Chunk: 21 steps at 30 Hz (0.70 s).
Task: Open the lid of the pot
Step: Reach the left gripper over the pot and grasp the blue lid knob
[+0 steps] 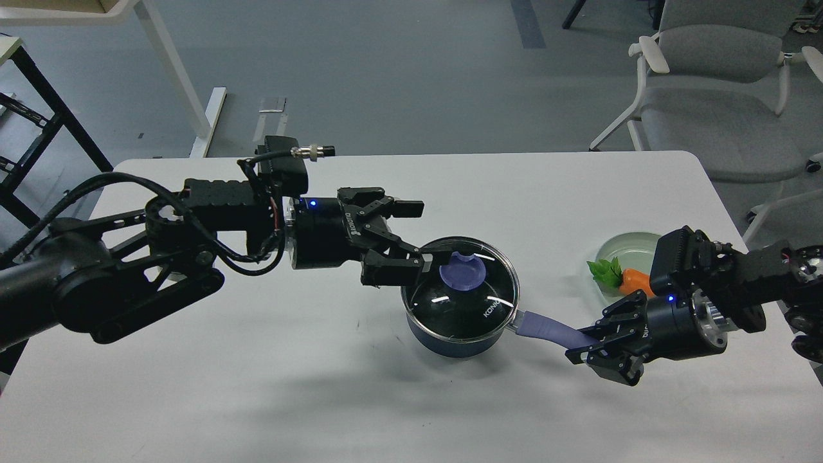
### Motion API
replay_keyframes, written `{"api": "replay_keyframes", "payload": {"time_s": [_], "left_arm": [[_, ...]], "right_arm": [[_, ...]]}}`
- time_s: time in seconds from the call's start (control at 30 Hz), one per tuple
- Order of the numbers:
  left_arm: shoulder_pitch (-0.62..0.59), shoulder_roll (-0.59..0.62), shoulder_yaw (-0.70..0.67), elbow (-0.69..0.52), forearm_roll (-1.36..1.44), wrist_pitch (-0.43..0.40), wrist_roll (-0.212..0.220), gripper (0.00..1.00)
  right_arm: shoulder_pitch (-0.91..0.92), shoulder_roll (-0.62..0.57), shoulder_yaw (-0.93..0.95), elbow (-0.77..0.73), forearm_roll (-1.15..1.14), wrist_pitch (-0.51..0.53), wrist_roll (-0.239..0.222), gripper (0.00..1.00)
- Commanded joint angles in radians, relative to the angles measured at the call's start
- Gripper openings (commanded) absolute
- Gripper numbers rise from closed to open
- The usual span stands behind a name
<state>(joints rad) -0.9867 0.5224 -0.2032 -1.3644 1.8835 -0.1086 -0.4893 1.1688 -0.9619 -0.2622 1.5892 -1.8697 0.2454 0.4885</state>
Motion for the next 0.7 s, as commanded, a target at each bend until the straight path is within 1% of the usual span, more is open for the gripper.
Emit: {"api": "replay_keyframes", "payload": {"time_s": [0.0,0.1,0.27,0.4,0.67], "left_arm": [[-0.046,-0.08,0.07,0.091,0.069,0.032,0.001,0.99],[-0.046,-0.14,0.074,0.137,0.112,0.033,0.001,0.99],[-0.044,-0.188,0.1,0.162,0.117,0.035,0.001,0.99],[-0.043,-0.202,0.107,0.197,0.14,0.035,0.001,0.99],[-0.032,-0.219,0.122,0.226,0.143,0.035,0.001,0.99]], "right_arm": [[0.0,0.0,0.0,0.0,0.0,0.0,0.0,0.3],[0.0,0.0,0.0,0.0,0.001,0.0,0.0,0.3],[0.0,0.0,0.0,0.0,0.0,0.0,0.0,0.3],[0.0,0.0,0.0,0.0,0.001,0.0,0.0,0.3],[0.0,0.0,0.0,0.0,0.001,0.002,0.0,0.31]]}}
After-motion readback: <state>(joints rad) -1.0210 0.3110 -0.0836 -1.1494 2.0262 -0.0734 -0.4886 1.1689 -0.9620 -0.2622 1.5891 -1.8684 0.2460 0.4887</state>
